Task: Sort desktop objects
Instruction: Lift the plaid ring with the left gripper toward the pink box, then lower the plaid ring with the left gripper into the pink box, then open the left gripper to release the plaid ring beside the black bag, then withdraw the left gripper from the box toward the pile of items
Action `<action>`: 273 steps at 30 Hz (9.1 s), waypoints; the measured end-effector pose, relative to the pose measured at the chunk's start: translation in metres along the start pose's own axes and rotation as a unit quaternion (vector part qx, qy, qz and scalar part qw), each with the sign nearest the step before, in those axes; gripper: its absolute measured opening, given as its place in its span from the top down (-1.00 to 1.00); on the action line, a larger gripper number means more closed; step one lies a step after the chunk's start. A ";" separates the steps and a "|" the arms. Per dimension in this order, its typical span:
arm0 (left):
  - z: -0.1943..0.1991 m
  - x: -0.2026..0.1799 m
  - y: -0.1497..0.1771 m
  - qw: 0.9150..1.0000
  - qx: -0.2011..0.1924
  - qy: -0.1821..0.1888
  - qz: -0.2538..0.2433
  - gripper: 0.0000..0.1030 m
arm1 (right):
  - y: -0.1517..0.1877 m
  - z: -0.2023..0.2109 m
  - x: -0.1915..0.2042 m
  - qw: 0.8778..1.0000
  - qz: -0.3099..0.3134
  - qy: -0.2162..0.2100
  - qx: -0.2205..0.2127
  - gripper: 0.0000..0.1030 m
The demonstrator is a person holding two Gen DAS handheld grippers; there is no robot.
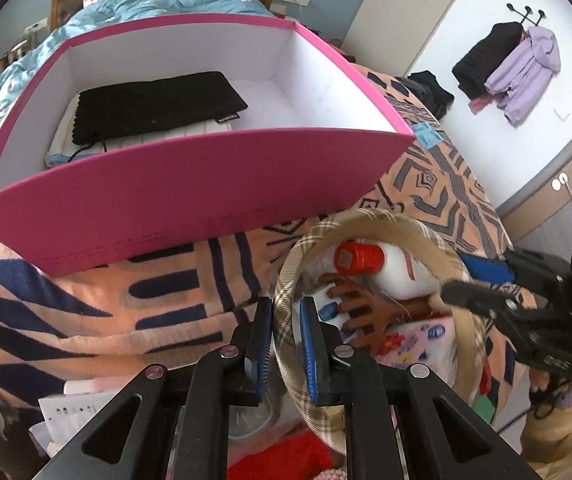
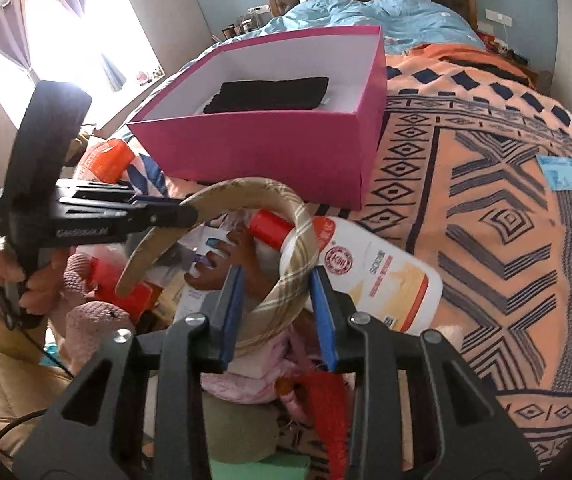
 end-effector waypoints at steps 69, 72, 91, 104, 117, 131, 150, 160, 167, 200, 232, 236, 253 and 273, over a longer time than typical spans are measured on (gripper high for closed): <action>0.077 0.002 -0.132 0.990 -0.139 -0.033 0.000 0.69 | -0.157 0.006 -0.040 0.986 0.100 0.087 -0.098 0.56; 0.074 0.001 -0.138 0.989 -0.141 -0.036 0.002 0.69 | -0.161 0.003 -0.044 0.987 0.097 0.086 -0.098 0.56; 0.044 0.015 -0.166 0.990 -0.129 -0.058 0.020 0.68 | -0.184 -0.025 -0.066 0.987 0.100 0.100 -0.078 0.56; 0.018 0.027 -0.182 0.991 -0.105 -0.071 0.038 0.69 | -0.189 -0.056 -0.083 0.988 0.104 0.109 -0.047 0.56; -0.008 0.036 -0.188 0.992 -0.080 -0.087 0.045 0.69 | -0.187 -0.087 -0.098 0.987 0.109 0.120 -0.010 0.56; -0.034 0.041 -0.190 0.992 -0.043 -0.108 0.043 0.68 | -0.186 -0.112 -0.107 0.984 0.117 0.131 0.032 0.56; -0.059 0.044 -0.187 0.990 0.004 -0.141 0.031 0.57 | -0.190 -0.114 -0.112 0.982 0.112 0.149 0.016 0.53; -0.093 0.048 -0.195 0.981 0.062 -0.182 0.016 0.51 | -0.175 -0.088 -0.107 0.989 0.091 0.120 -0.010 0.49; -0.095 0.054 -0.199 0.981 0.047 -0.179 0.056 0.77 | -0.168 -0.077 -0.102 0.992 0.086 0.095 -0.024 0.41; 0.053 0.035 -0.180 0.986 -0.140 -0.065 0.062 -0.31 | -0.138 -0.041 -0.050 0.995 0.069 0.003 -0.077 0.16; 0.085 0.064 -0.021 0.983 -0.164 -0.084 0.017 -0.31 | -0.083 0.021 0.021 0.990 0.085 -0.051 -0.103 0.04; 0.088 0.072 -0.005 0.982 -0.164 -0.090 0.025 -0.31 | -0.076 0.034 0.030 0.988 0.088 -0.060 -0.110 0.04; 0.082 0.103 0.068 0.988 -0.118 -0.092 0.051 -0.32 | -0.005 -0.025 0.108 0.986 0.099 -0.135 -0.004 0.01; 0.068 0.131 0.118 0.995 -0.039 -0.063 0.070 -0.40 | 0.022 -0.026 0.143 0.967 0.138 -0.201 0.077 0.22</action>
Point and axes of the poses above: each gripper's, at about its wrist camera, not at the fingertips, and z roughly against the way its jaws point, x to its left, y to its underside, the point moved 9 cm from there along -z, roughly the way its jaws point, and after that the axes turned 12 degrees about z, right-handed, at the moved point
